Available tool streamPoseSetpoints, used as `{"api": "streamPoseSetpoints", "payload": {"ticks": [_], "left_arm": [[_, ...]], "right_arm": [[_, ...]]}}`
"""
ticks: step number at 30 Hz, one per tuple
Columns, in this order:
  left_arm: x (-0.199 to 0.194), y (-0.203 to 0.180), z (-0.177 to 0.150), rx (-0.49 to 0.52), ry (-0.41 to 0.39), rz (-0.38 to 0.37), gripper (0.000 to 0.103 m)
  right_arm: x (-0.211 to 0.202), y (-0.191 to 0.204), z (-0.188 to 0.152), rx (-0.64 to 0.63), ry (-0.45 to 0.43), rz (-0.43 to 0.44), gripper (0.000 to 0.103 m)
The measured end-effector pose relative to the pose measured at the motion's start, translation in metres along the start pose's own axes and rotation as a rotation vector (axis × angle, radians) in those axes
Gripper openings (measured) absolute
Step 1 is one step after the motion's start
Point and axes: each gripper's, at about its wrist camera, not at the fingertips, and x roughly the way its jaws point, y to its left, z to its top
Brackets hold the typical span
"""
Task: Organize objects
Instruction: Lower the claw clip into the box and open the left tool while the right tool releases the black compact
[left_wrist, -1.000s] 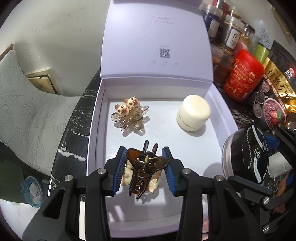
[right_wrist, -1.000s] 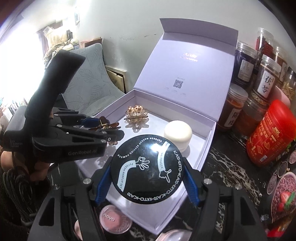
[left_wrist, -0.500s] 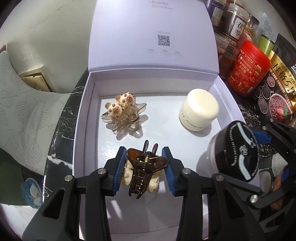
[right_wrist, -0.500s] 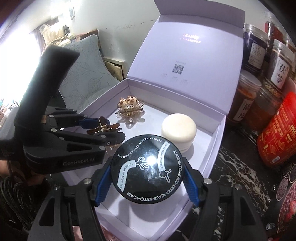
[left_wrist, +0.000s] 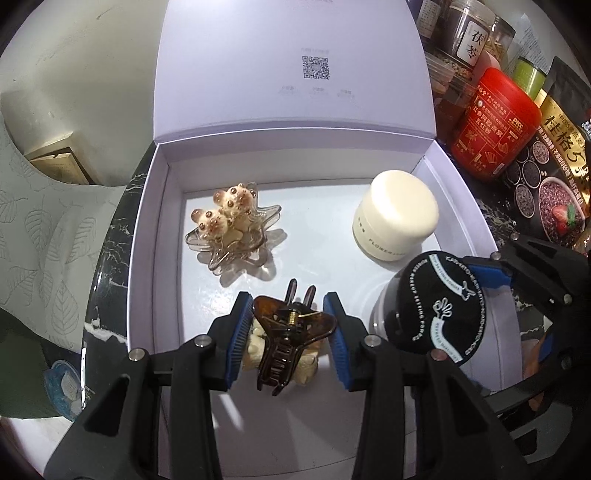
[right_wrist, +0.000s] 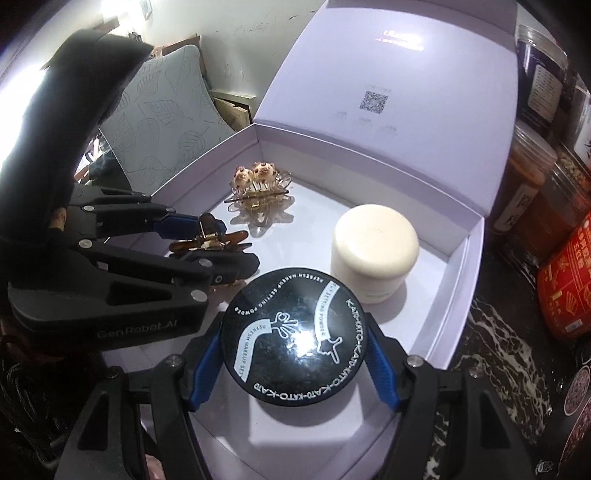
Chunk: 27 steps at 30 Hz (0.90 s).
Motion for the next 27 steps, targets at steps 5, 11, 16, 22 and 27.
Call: {"api": "streamPoseSetpoints", "payload": {"ticks": [5,11,16,22,27], "left_arm": [[0.003,0.002,0.007,0.002,0.002,0.001,0.038],[0.006,-0.001,0.014,0.022,-0.005,0.028,0.038],[0.012,-0.001,0.020,0.027,0.004,0.040,0.039],[0.013,-0.002,0.019,0.028,0.007,0.042,0.039],[0.015,-0.001,0.018,0.026,0.004,0.044,0.039]], "right_arm": [[0.005,-0.001,0.005,-0.007,0.002,-0.010,0.070],[0.010,-0.001,0.006,-0.022,0.004,-0.031,0.070],[0.014,0.001,0.006,-0.037,0.019,-0.044,0.070],[0.017,0.005,0.002,-0.063,0.031,-0.070,0.070],[0.019,0.009,-0.002,-0.080,0.045,-0.092,0.070]]}}
